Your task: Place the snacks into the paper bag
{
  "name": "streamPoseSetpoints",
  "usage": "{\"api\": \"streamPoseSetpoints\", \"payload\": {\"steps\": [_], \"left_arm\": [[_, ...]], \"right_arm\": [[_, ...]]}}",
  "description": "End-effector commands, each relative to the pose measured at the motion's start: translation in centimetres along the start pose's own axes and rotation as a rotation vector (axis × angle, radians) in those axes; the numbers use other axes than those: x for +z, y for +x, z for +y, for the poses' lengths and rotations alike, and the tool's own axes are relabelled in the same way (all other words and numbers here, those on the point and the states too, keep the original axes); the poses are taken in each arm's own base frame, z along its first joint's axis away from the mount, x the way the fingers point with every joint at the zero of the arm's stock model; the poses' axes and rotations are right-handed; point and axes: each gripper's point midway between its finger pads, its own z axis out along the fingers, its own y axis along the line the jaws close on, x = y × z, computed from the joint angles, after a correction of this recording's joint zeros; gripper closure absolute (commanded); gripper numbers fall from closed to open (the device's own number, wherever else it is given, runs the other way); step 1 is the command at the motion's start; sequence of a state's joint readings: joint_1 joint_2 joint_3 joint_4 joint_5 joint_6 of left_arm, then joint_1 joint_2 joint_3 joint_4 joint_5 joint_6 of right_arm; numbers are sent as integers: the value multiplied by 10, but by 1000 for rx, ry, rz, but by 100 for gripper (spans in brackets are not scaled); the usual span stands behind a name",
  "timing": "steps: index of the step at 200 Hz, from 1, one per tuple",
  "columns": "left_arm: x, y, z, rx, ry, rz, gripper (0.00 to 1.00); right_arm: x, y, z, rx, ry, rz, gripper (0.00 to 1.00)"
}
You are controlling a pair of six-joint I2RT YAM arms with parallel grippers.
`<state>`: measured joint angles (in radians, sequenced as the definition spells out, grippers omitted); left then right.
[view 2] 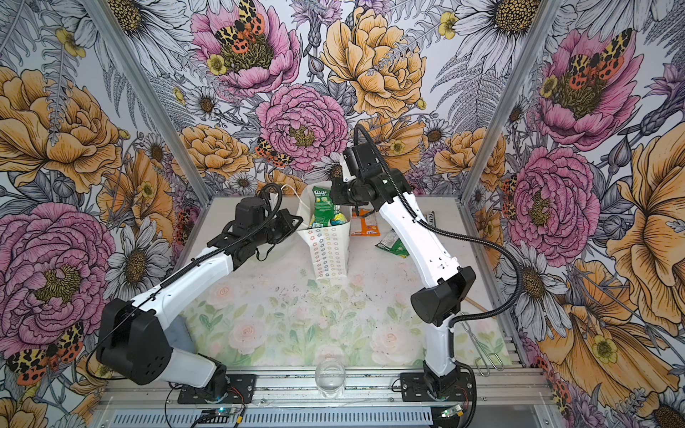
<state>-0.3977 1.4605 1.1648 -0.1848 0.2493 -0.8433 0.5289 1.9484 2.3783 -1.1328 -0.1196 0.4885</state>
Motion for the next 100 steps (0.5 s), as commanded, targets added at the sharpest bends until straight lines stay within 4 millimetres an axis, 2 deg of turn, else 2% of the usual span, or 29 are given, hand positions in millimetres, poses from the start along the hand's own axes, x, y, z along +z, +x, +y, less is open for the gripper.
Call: {"api": "streamPoseSetpoints", "payload": {"steps": [1, 47, 100], "left_arm": [[-5, -12, -11, -36, 80, -36, 100], [-1, -12, -10, -42, 84, -21, 100], [-1, -11, -8, -40, 77, -19, 100]], "right_arm": [[-10, -14, 6, -3, -13, -49, 63], [18, -5, -4, 18, 15, 2, 63], [36, 8, -18, 39, 64, 48, 59]]}}
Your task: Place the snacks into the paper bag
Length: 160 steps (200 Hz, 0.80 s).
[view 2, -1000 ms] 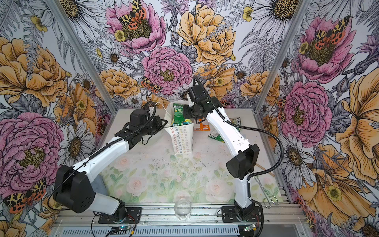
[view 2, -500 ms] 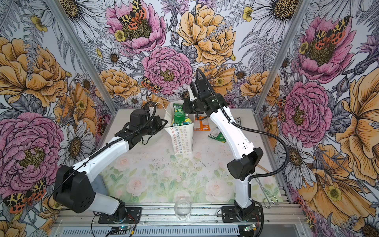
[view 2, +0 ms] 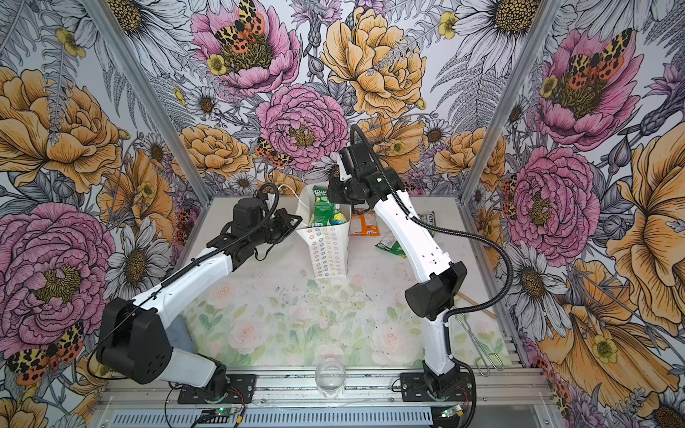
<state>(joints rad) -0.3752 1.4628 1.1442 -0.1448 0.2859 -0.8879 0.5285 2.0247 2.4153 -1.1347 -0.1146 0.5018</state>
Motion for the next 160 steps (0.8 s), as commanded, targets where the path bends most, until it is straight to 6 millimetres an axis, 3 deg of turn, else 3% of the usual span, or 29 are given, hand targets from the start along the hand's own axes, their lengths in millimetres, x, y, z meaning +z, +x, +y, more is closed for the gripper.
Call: {"api": "streamPoseSetpoints", "payload": {"steps": [1, 91, 124, 160], "left_arm": [[-1, -7, -11, 9, 52, -18, 100], [0, -7, -11, 10, 49, -17, 100], [1, -6, -11, 11, 49, -16, 100], [1, -4, -10, 10, 45, -10, 100]], "right_arm": [[8, 3, -12, 21, 43, 14, 59], [0, 18, -26, 18, 117, 39, 45], [10, 20, -24, 10, 106, 57, 46], [22, 19, -17, 3, 74, 70, 53]]}}
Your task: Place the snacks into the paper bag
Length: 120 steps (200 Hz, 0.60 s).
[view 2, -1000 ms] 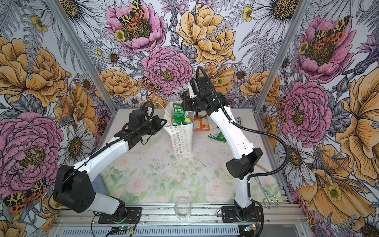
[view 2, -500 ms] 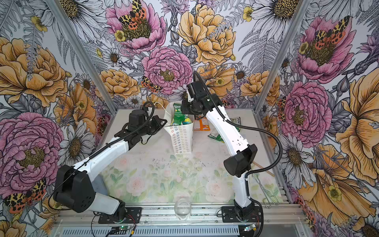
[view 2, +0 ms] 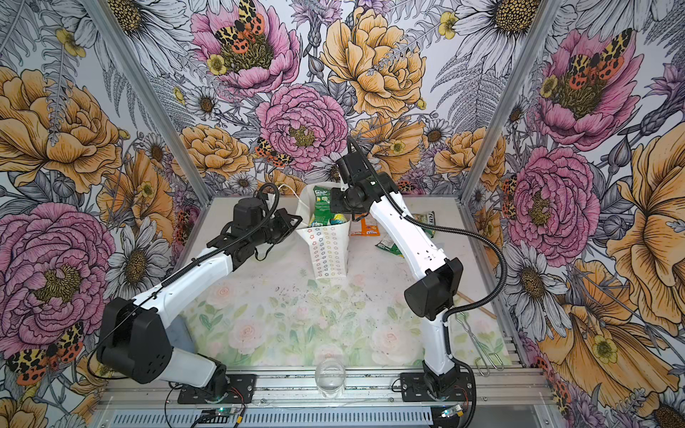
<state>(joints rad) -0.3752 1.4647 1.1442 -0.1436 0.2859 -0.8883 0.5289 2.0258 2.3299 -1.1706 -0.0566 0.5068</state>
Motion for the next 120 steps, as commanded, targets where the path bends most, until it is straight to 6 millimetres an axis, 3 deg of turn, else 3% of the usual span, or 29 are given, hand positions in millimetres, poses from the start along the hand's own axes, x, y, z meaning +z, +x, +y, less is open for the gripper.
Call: {"api": "streamPoseSetpoints", "payload": {"steps": [1, 69, 120], "left_arm": [[0, -5, -11, 11, 47, -11, 100], [2, -4, -8, 10, 42, -9, 100], [1, -5, -9, 11, 43, -10, 100]], "right_arm": [[1, -8, 9, -13, -29, -17, 53], [9, -8, 10, -13, -36, -5, 68], [8, -10, 17, -33, -62, -11, 97]]}}
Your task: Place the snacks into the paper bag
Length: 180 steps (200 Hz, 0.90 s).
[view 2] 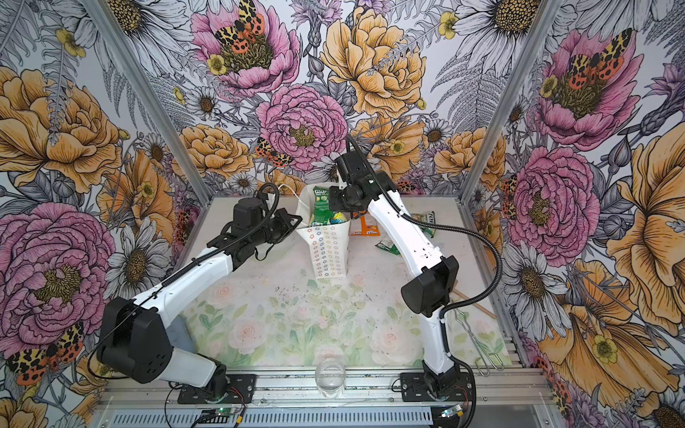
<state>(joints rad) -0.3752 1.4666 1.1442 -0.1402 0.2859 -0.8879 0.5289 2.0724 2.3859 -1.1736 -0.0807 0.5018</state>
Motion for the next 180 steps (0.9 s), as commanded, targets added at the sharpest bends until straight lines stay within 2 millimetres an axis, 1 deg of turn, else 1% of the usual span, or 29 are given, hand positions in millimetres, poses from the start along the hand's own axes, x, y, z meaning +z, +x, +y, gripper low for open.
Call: {"api": "streamPoseSetpoints", "payload": {"steps": [1, 12, 52, 81, 118, 139, 180], "left_arm": [[1, -4, -9, 10, 41, -9, 100], [2, -4, -9, 10, 42, -7, 100], [2, -4, -8, 10, 42, -8, 100], [2, -4, -8, 11, 43, -7, 100], [2, -3, -9, 10, 44, -6, 100], [2, -3, -10, 11, 48, -7, 100], [1, -4, -10, 12, 46, -9, 100]], "right_arm": [[-1, -5, 11, -28, -38, -15, 98], [-5, -7, 15, -35, -45, -24, 100], [-19, -10, 27, -55, -76, -49, 100], [-21, -7, 38, -62, -127, -35, 100], [-25, -6, 46, -74, -138, -42, 100], [-24, -5, 46, -72, -136, -40, 100], [-11, -2, 43, -61, -135, -13, 100]]}}
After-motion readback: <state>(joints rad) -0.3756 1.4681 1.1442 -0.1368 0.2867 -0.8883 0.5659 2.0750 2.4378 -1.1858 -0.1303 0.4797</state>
